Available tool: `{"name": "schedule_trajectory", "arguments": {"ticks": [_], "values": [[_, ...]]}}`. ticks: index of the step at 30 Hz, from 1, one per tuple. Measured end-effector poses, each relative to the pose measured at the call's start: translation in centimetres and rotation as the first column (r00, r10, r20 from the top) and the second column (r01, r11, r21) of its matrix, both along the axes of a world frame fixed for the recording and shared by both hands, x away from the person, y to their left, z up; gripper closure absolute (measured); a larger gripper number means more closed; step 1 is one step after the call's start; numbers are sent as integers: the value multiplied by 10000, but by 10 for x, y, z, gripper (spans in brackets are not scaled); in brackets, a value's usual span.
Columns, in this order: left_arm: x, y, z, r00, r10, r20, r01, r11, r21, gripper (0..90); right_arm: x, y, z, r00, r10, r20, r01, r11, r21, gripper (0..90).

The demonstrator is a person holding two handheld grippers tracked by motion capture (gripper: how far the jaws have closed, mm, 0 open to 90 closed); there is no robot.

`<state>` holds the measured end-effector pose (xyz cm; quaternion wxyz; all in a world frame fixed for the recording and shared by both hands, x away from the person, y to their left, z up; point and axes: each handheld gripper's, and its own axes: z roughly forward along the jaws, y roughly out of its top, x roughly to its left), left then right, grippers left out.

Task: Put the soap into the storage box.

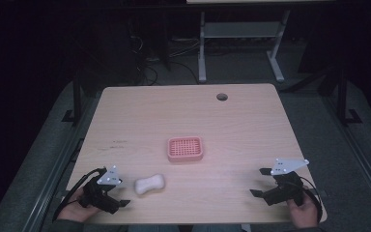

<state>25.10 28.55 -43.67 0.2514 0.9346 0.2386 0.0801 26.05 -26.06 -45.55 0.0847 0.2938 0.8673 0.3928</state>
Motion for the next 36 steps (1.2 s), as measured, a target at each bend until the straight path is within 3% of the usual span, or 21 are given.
{"name": "schedule_trajectory", "arguments": {"ticks": [9,16,22,29,36], "values": [[1,-8,9,9997,-208,153,208,9998,-52,195,-2,1,1,10000,19,55,-19,10000,38,142],[5,-25,24,9946,-970,368,978,9950,-215,161,-3,1,0,10000,-40,-22,41,9999,108,142],[17,-45,26,9902,-1393,132,1392,9902,66,166,-3,-1,0,10000,-46,32,45,9999,162,142],[29,-61,25,9810,-1938,-98,1940,9797,498,201,-3,-2,1,10000,-74,66,72,9997,245,141],[41,-67,22,9706,-2361,-473,2388,9690,628,321,-3,-1,1,10000,-11,65,9,9998,215,141]]}}
